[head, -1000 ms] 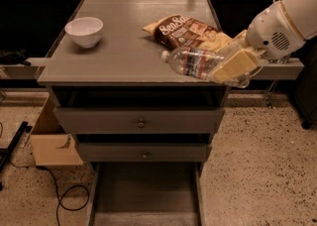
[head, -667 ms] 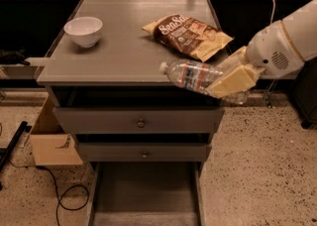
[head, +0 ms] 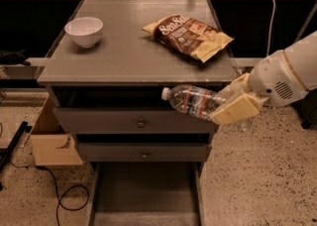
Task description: Place water bottle into bottom drawer
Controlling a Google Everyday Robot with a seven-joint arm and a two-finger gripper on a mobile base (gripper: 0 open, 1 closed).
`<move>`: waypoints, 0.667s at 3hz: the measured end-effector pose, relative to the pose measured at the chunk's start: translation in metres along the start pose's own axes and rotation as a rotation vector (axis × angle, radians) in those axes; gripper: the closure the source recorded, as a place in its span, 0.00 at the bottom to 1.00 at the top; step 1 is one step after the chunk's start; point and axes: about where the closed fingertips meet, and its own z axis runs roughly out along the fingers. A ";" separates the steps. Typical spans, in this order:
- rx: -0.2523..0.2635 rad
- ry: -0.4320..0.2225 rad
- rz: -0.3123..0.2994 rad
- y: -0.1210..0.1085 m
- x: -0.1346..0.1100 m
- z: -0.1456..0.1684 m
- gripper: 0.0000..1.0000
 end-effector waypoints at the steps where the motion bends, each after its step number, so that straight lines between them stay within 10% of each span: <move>1: -0.002 0.005 0.003 0.000 0.002 0.001 1.00; 2: -0.062 -0.006 0.035 -0.013 0.007 0.040 1.00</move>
Offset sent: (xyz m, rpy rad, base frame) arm 0.0415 0.0385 -0.0912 0.0941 0.1543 0.0231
